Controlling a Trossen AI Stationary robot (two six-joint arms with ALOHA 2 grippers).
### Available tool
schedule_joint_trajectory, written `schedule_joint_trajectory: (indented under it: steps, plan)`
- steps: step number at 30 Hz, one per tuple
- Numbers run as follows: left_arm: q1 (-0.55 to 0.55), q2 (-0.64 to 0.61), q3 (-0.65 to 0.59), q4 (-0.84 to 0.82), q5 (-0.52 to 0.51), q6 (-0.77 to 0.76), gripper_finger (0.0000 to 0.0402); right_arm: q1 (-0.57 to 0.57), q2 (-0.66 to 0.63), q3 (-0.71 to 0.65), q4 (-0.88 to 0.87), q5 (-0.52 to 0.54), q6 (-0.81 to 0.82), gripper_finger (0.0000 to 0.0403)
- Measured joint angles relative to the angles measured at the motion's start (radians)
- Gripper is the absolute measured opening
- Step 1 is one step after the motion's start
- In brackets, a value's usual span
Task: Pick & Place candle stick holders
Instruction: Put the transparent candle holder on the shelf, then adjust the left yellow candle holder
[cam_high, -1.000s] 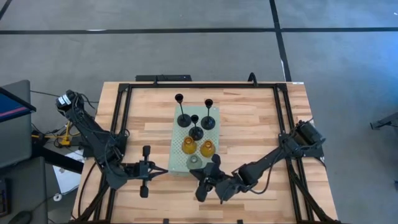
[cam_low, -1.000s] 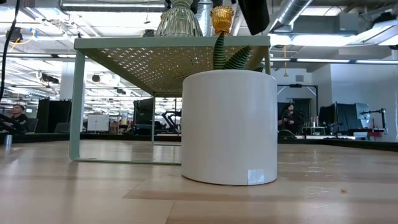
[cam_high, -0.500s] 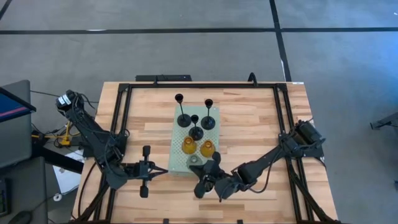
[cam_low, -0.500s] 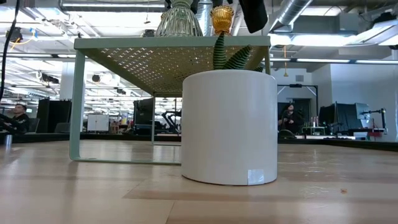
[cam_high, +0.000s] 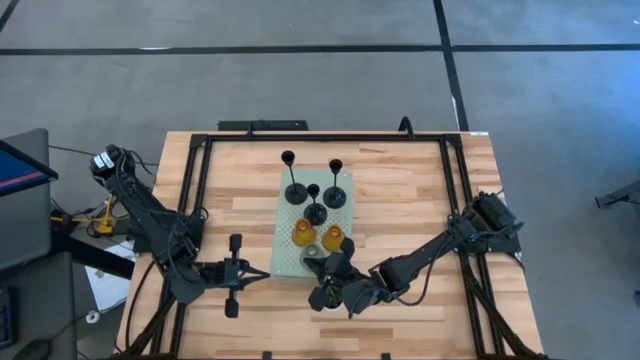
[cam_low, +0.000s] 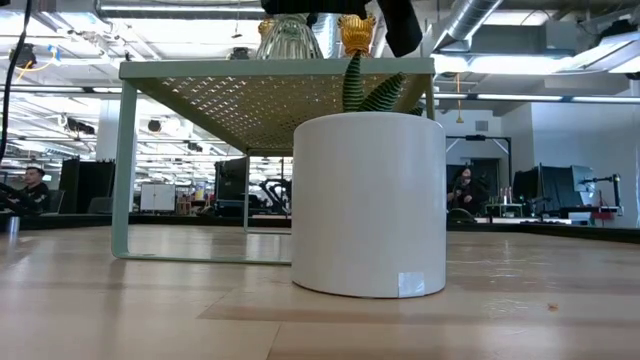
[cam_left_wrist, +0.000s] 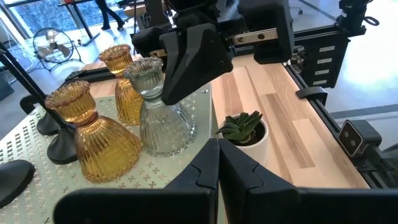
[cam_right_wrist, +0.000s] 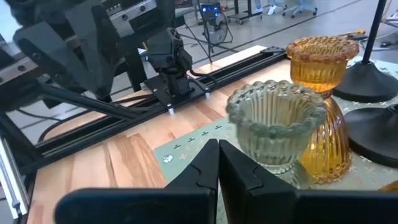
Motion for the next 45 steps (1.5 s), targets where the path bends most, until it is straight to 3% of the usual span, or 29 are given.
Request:
schedule_joint_trajectory:
  steps: [15, 27, 34, 45]
  plan:
    - [0.000, 0.000, 0.000, 0.000, 0.000, 0.000, 0.0004, 0.035, -0.033, 0.001, 0.012, -0.006, -0.022, 0.0000]
    - [0.001, 0.000, 0.000, -0.001, 0.000, 0.000, 0.0004, 0.100, -0.150, 0.002, -0.029, -0.022, -0.205, 0.0000]
    - [0.069, 0.000, 0.000, 0.002, 0.001, 0.002, 0.0004, 0.129, -0.241, 0.002, -0.279, -0.005, -0.206, 0.0000]
    - [0.267, 0.000, 0.000, 0.127, 0.023, 0.037, 0.0004, 0.170, -0.347, 0.000, -0.801, 0.099, 0.049, 0.0000]
